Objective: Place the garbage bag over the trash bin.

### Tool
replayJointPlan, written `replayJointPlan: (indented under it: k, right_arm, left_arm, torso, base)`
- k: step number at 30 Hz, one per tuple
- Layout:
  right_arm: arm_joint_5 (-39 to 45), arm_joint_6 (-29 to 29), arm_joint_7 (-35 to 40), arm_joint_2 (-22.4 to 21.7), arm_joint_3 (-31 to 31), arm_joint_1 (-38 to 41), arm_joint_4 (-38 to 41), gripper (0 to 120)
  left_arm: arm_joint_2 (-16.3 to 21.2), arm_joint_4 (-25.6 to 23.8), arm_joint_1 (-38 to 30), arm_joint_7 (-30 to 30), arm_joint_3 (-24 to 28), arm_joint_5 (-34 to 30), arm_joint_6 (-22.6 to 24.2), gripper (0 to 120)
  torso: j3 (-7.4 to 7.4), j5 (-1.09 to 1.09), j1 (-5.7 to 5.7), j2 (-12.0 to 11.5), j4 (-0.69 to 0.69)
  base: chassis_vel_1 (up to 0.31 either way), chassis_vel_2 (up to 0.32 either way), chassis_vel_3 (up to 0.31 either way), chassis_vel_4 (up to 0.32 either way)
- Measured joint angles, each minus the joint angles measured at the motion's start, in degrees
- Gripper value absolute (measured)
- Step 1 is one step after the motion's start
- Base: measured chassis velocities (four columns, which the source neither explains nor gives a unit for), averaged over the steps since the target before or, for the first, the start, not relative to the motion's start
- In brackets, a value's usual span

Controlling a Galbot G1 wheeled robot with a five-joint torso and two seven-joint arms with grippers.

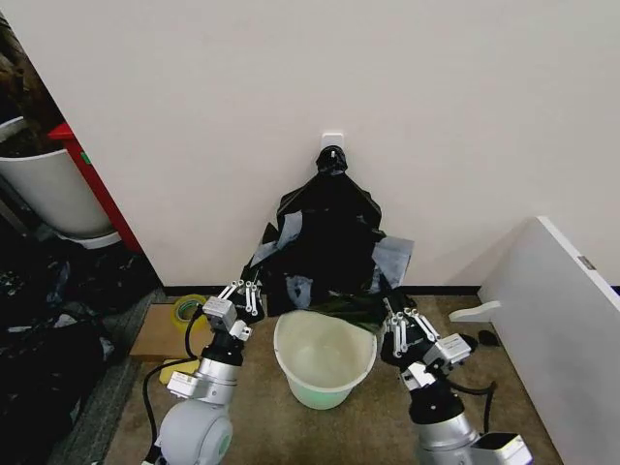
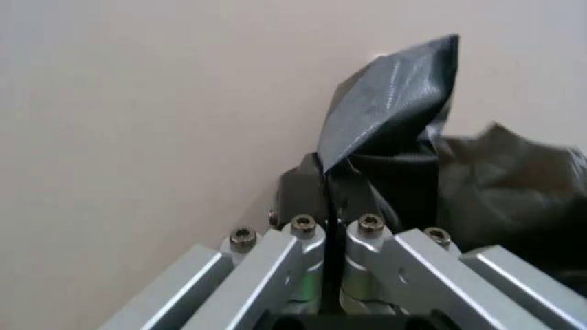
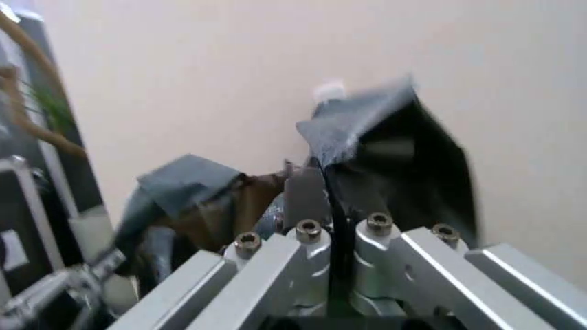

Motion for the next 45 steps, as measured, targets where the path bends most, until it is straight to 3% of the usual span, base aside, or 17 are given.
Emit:
replayJointPlan:
  k: [2,8,19,27,34,37,45]
  right_arm:
    - [0.02,-0.93,0.77,-0.33,-0.06,0.17,-0.01,0]
    - [0.23,-0.78,0.12,-0.24,1.17,2.48,-3.59,0]
    - [2.4,1.77,-3.27,0.48,4.29,7.43,-13.21,0]
    - [1.99,3.52,-5.48,0.66,4.94,8.88,-17.27,0]
    - [-0.64,2.64,-4.1,-1.05,2.76,6.53,-18.17,0]
    - [-0.65,-2.6,3.0,-4.13,-1.9,2.82,-15.9,0]
    - [4.71,-11.44,12.42,-9.8,-7.76,-2.52,-8.47,0]
  left_arm:
    - [0.49,-0.75,-0.17,-1.86,0.1,-1.66,2.81,0]
    - [-0.12,2.74,0.04,-1.76,0.91,-3.33,3.2,0]
    - [-2.64,7.81,0.96,6.0,3.02,-4.17,-1.57,0]
    - [-3.35,11.52,0.99,6.12,5.85,-3.99,-2.24,0]
    - [-3.92,14.05,2.36,1.06,8.95,-1.01,-0.89,0]
    - [-2.79,13.37,4.9,-4.12,9.67,2.54,0.6,0]
    - [0.63,8.44,9.95,-10.8,9.69,5.21,3.21,0]
  torso:
    - [0.0,0.0,0.0,0.0,0.0]
    - [0.0,-0.01,0.0,0.0,0.0]
    - [0.0,0.0,0.0,0.0,0.0]
    - [0.0,0.0,0.0,0.0,0.0]
    - [0.0,0.0,0.0,0.0,0.0]
    - [0.0,0.0,0.0,0.0,0.0]
    - [-0.01,-0.01,-0.01,0.0,0.0]
  base:
    - [0.0,0.0,0.0,0.0]
    - [0.0,0.0,0.0,0.0]
    - [0.0,0.0,0.0,0.0]
    - [0.0,0.0,0.0,0.0]
    - [0.0,0.0,0.0,0.0]
    - [0.0,0.0,0.0,0.0]
    - [0.0,0.0,0.0,0.0]
